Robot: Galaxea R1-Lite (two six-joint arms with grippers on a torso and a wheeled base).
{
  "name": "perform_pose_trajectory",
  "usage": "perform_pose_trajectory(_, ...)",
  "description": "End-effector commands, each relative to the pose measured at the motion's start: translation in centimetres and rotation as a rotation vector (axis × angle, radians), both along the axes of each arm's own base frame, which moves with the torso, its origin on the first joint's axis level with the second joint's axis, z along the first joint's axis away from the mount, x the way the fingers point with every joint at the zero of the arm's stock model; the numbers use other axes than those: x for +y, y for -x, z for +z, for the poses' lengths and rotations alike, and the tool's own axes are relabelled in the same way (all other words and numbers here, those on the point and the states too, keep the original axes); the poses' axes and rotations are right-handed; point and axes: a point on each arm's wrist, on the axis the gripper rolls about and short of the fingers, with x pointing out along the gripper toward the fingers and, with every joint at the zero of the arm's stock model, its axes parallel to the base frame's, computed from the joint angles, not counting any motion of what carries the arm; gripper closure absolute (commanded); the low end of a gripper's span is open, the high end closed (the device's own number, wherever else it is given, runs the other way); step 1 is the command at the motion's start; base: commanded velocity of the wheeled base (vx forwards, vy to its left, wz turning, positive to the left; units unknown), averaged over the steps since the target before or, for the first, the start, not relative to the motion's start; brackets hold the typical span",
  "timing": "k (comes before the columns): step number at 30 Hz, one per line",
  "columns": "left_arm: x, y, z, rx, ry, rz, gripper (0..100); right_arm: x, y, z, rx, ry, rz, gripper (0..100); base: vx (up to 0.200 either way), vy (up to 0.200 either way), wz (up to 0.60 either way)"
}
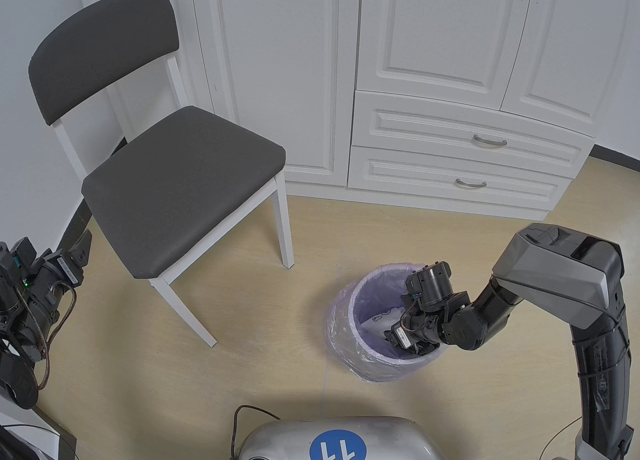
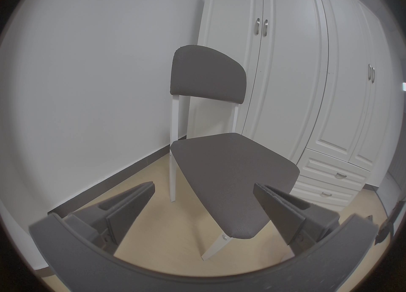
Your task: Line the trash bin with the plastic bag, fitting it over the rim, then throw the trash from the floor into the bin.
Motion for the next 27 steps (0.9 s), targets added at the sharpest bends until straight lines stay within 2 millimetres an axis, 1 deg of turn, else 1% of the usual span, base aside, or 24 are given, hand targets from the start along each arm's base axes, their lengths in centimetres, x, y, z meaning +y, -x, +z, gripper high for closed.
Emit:
perform_pose_trajectory(1, 0.0, 0.1, 0.1, -0.007, -0.001, 0.002, 0, -0.1, 0.8, 0.5, -0.013, 0.002, 0.010, 0, 0.000, 0.000, 0.00)
perform_pose_trajectory(4, 0.0, 0.2, 0.1, -0.007, -0.001, 0.003, 0, -0.5, 1.5, 1.6, -0.020, 0.020, 0.030, 0, 0.000, 0.000, 0.00)
perform_pose_trajectory(5, 0.0, 0.1, 0.1, -0.007, -0.001, 0.002, 0, -0.4, 1.6, 1.7, -0.021, 0.023, 0.034, 0, 0.000, 0.000, 0.00)
perform_pose_trajectory(6, 0.0, 0.2, 0.1, -0.007, -0.001, 0.003, 0, -1.0, 2.2, 2.5, -0.025, 0.049, 0.053, 0, 0.000, 0.000, 0.00)
perform_pose_trajectory(9, 0.0, 0.3, 0.2, -0.011, -0.004, 0.000, 0, -2.0, 3.1, 3.9, -0.039, 0.082, 0.080, 0, 0.000, 0.000, 0.00)
perform_pose_trajectory(10, -0.1, 0.5, 0.2, -0.008, -0.009, -0.005, 0, -2.1, 3.1, 4.1, -0.042, 0.085, 0.082, 0, 0.000, 0.000, 0.00)
perform_pose_trajectory(12, -0.6, 1.4, 0.0, 0.002, -0.015, -0.022, 0, -2.7, 3.3, 4.6, -0.046, 0.084, 0.078, 0, 0.000, 0.000, 0.00)
perform_pose_trajectory(13, -0.6, 1.4, 0.0, 0.002, -0.015, -0.022, 0, -2.7, 3.3, 4.6, -0.046, 0.084, 0.078, 0, 0.000, 0.000, 0.00)
perform_pose_trajectory(14, -1.3, 2.0, -0.2, 0.007, -0.017, -0.065, 0, -3.3, 3.1, 4.9, -0.051, 0.081, 0.063, 0, 0.000, 0.000, 0.00)
perform_pose_trajectory(15, -1.5, 2.3, -0.1, 0.003, -0.018, -0.077, 0, -3.7, 3.0, 5.0, -0.053, 0.079, 0.054, 0, 0.000, 0.000, 0.00)
perform_pose_trajectory(18, -1.7, 3.2, -0.1, -0.004, -0.018, -0.088, 0, -4.5, 2.5, 5.5, -0.068, 0.075, 0.026, 0, 0.000, 0.000, 0.00)
perform_pose_trajectory(19, -1.7, 3.2, -0.1, -0.004, -0.018, -0.088, 0, -4.5, 2.5, 5.5, -0.067, 0.074, 0.027, 0, 0.000, 0.000, 0.00)
perform_pose_trajectory(20, -1.8, 3.6, -0.1, -0.005, -0.017, -0.088, 0, -5.1, 2.4, 5.9, -0.074, 0.072, 0.011, 0, 0.000, 0.000, 0.00)
perform_pose_trajectory(22, -1.8, 3.9, -0.1, -0.010, -0.017, -0.088, 0, -5.5, 2.5, 6.3, -0.079, 0.070, 0.000, 0, 0.000, 0.000, 0.00)
perform_pose_trajectory(24, -1.8, 4.0, 0.0, -0.014, -0.019, -0.089, 0, -6.0, 2.7, 7.2, -0.099, 0.063, -0.010, 0, 0.000, 0.000, 0.00)
perform_pose_trajectory(25, -1.8, 4.0, 0.0, -0.014, -0.019, -0.089, 0, -6.0, 2.7, 7.2, -0.099, 0.063, -0.010, 0, 0.000, 0.000, 0.00)
perform_pose_trajectory(26, -1.9, 3.9, 0.1, -0.017, -0.023, -0.096, 0, -6.5, 3.1, 8.5, -0.125, 0.054, -0.021, 0, 0.000, 0.000, 0.00)
perform_pose_trajectory(27, -2.2, 3.8, 0.2, -0.023, -0.025, -0.111, 0, -6.7, 3.3, 9.1, -0.136, 0.049, -0.027, 0, 0.000, 0.000, 0.00)
